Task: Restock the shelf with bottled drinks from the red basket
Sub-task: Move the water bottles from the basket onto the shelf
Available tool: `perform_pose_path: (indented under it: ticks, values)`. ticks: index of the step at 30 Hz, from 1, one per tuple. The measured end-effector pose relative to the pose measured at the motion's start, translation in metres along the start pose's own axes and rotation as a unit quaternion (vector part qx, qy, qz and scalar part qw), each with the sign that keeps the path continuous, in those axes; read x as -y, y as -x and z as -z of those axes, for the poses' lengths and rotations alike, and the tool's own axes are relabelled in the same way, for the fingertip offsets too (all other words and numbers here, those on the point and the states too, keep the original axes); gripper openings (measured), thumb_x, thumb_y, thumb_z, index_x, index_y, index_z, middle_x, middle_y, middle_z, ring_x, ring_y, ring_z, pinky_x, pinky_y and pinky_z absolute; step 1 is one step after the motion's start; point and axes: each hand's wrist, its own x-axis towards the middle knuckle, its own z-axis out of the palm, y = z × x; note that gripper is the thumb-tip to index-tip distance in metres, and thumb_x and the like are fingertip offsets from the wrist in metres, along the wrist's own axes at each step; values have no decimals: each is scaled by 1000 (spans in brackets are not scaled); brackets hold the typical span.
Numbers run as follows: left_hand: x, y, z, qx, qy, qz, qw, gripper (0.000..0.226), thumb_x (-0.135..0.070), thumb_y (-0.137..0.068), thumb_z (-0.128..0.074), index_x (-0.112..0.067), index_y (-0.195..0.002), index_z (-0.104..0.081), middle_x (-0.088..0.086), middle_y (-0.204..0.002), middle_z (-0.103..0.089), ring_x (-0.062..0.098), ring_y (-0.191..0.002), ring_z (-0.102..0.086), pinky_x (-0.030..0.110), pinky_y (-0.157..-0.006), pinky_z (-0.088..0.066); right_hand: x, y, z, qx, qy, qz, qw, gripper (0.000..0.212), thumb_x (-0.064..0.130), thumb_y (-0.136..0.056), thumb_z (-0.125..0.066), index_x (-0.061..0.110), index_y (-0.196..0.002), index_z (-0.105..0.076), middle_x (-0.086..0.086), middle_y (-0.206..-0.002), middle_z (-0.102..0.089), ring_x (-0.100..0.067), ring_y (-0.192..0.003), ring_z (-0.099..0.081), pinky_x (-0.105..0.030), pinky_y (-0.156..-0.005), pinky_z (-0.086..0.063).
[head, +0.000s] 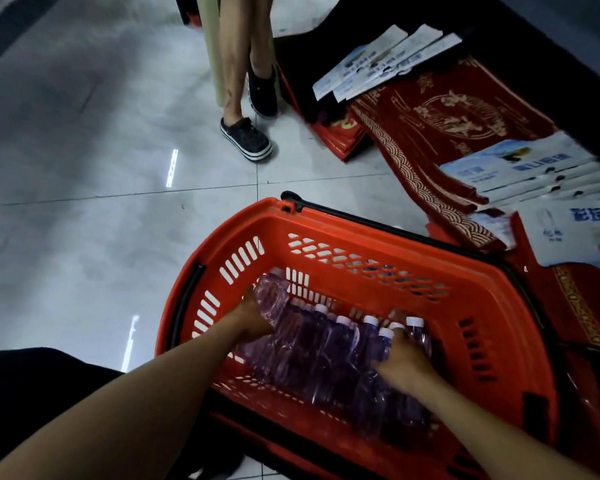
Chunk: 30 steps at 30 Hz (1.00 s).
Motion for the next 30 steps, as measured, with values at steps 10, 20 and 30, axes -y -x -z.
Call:
perform_pose_path:
  ticks: [10,20,30]
  values:
    - [-3,-4,-43,141,211,75,964,23,-14,-89,-64,-19,-110,-57,9,-111,-63,21,-97,-61,43,-81,-54,4,5,-26,115,-238,-68,962,108,42,-75,-77,19,-155,-8,-7,-159,-26,-28,-138,-39,-40,-104,-45]
    - [-16,-14,-65,156,194,-5,968,29,-7,-83,-72,-19,-107,-61,5,-97,-67,17,-82,-67,26,-57,-54,11,-1,-37,140,-359,-77,920,63,19,-72,-83,19,-127,-53,-1,-118,-65,-13,-95,-61,-21,-55,-36]
    - [-23,8,-38,246,385,-34,889,62,-6,-72,-76,-13,-129,-52,12,-121,-67,30,-113,-64,44,-85,-52,40,12,26,205,-515,-30,832,30,7,-82,-72,18,-108,-61,1,-101,-68,-16,-89,-62,-35,-75,-48]
